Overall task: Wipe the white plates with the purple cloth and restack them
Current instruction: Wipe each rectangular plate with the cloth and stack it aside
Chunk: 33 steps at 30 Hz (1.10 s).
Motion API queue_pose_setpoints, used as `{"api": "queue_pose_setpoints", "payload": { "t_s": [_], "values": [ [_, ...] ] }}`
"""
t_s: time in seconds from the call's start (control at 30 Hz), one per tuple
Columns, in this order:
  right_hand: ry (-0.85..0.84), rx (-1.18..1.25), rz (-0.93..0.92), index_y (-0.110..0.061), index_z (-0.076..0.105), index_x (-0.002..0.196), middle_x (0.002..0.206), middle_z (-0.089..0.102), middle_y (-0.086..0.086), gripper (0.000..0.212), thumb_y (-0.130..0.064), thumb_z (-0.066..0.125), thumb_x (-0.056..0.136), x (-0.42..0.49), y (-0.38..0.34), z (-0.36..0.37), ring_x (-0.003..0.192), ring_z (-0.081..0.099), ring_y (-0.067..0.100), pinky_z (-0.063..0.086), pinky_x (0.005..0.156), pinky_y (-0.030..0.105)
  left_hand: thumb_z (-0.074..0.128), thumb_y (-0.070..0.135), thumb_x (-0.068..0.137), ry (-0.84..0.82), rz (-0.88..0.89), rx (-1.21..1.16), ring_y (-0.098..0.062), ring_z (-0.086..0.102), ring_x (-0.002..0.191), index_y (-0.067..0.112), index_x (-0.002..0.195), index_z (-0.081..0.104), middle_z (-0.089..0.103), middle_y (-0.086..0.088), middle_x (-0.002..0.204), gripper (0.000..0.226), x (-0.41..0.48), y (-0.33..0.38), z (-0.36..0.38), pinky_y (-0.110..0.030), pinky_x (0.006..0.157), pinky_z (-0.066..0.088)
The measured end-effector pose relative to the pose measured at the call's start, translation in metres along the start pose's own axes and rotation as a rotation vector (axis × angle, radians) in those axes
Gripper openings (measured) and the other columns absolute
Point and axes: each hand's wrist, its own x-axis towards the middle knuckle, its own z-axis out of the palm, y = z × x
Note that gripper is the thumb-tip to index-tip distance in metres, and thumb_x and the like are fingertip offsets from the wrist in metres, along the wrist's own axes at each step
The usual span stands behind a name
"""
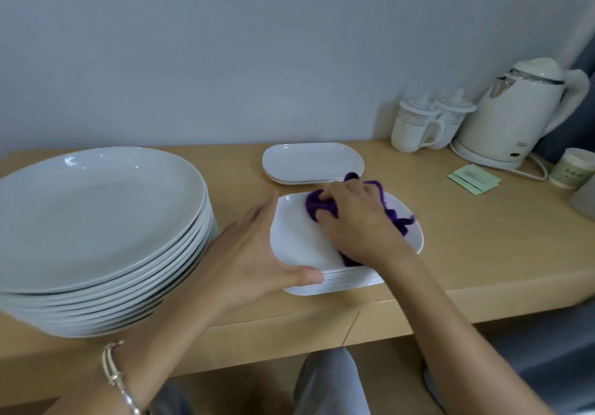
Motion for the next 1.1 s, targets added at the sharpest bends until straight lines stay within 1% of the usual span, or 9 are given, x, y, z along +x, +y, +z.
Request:
{"api": "queue_pose_setpoints", "payload": {
  "t_s": [0.1, 0.2, 0.33, 0.5, 0.63, 0.8, 0.87, 0.93, 1.1],
  "values": [
    [-0.107, 0.156, -0.165, -0.016, 0.049, 0.122, 0.126, 0.044, 0.005, 0.032, -0.03, 0.046, 0.093, -0.01, -0.038, 0.015, 0.121, 0.032, 0.027, 0.031, 0.103, 0.04, 0.07, 0.074, 0.041, 0.033, 0.017, 0.008, -0.005, 0.05, 0.125, 0.036, 0.15, 0.022, 0.042, 0.023, 0.138, 0.125, -0.001, -0.001, 0.002, -0.032, 0.101, 0.046],
    [-0.12, 0.256, -0.218, -0.02, 0.049, 0.125, 0.127, 0.044, -0.001, 0.033, -0.031, 0.047, 0.093, -0.018, -0.037, 0.011, 0.121, 0.029, 0.02, 0.029, 0.103, 0.032, 0.071, 0.073, 0.042, 0.012, -0.013, 0.031, -0.008, 0.045, 0.129, 0.031, 0.155, 0.012, 0.036, 0.018, 0.144, 0.134, -0.002, 0.001, 0.002, -0.028, 0.102, 0.042],
    [-0.135, 0.193, -0.218, -0.029, 0.054, 0.116, 0.121, 0.047, -0.005, 0.026, -0.034, 0.051, 0.091, -0.018, -0.003, -0.004, 0.118, 0.034, 0.017, 0.031, 0.098, 0.031, 0.07, 0.08, 0.035, -0.011, 0.015, 0.052, -0.013, 0.055, 0.113, 0.04, 0.133, 0.038, 0.05, 0.018, 0.125, 0.111, 0.003, -0.002, 0.001, -0.038, 0.088, 0.052],
    [-0.01, -0.017, 0.047, -0.028, 0.052, 0.126, 0.131, 0.045, -0.001, 0.034, -0.034, 0.05, 0.093, -0.007, 0.049, -0.026, 0.124, 0.029, 0.021, 0.026, 0.103, 0.033, 0.068, 0.075, 0.04, -0.019, -0.047, 0.095, -0.014, 0.053, 0.109, 0.045, 0.121, 0.037, 0.043, 0.022, 0.118, 0.092, -0.002, 0.004, -0.004, -0.04, 0.083, 0.052],
    [0.074, -0.056, 0.122, -0.019, 0.048, 0.129, 0.134, 0.043, 0.008, 0.037, -0.033, 0.045, 0.095, 0.001, 0.025, -0.002, 0.125, 0.03, 0.031, 0.028, 0.106, 0.041, 0.069, 0.075, 0.04, -0.025, -0.031, 0.05, -0.012, 0.05, 0.112, 0.044, 0.123, 0.037, 0.042, 0.023, 0.121, 0.094, -0.002, 0.004, -0.002, -0.039, 0.086, 0.051],
    [-0.068, 0.105, -0.259, -0.021, 0.054, 0.117, 0.114, 0.049, 0.002, 0.034, -0.038, 0.044, 0.089, -0.006, -0.027, 0.015, 0.112, 0.037, 0.025, 0.034, 0.097, 0.037, 0.072, 0.072, 0.039, 0.002, -0.023, 0.0, -0.008, 0.052, 0.115, 0.037, 0.135, 0.033, 0.045, 0.02, 0.126, 0.109, -0.001, 0.004, 0.001, -0.034, 0.092, 0.049],
    [-0.174, 0.251, -0.331, -0.026, 0.057, 0.11, 0.109, 0.048, -0.005, 0.023, -0.033, 0.054, 0.088, -0.016, -0.021, 0.005, 0.108, 0.036, 0.017, 0.033, 0.094, 0.03, 0.072, 0.073, 0.038, 0.006, -0.03, 0.017, -0.012, 0.052, 0.112, 0.026, 0.135, 0.033, 0.046, 0.016, 0.124, 0.114, 0.0, 0.004, 0.001, -0.032, 0.087, 0.049],
    [-0.212, 0.267, -0.359, -0.035, 0.06, 0.101, 0.103, 0.049, -0.013, 0.018, -0.037, 0.058, 0.084, -0.02, 0.001, -0.011, 0.106, 0.039, 0.012, 0.035, 0.093, 0.029, 0.072, 0.073, 0.036, -0.008, -0.018, 0.006, -0.014, 0.053, 0.112, 0.03, 0.131, 0.037, 0.049, 0.015, 0.122, 0.11, 0.0, 0.003, -0.001, -0.035, 0.085, 0.05],
    [-0.009, 0.042, -0.029, -0.03, 0.057, 0.12, 0.121, 0.048, -0.007, 0.03, -0.033, 0.056, 0.09, -0.011, 0.056, -0.028, 0.123, 0.033, 0.018, 0.026, 0.096, 0.025, 0.07, 0.073, 0.039, -0.032, -0.048, 0.047, -0.012, 0.051, 0.112, 0.044, 0.126, 0.036, 0.042, 0.022, 0.123, 0.098, 0.0, 0.004, -0.002, -0.039, 0.085, 0.051]
  ]
}}
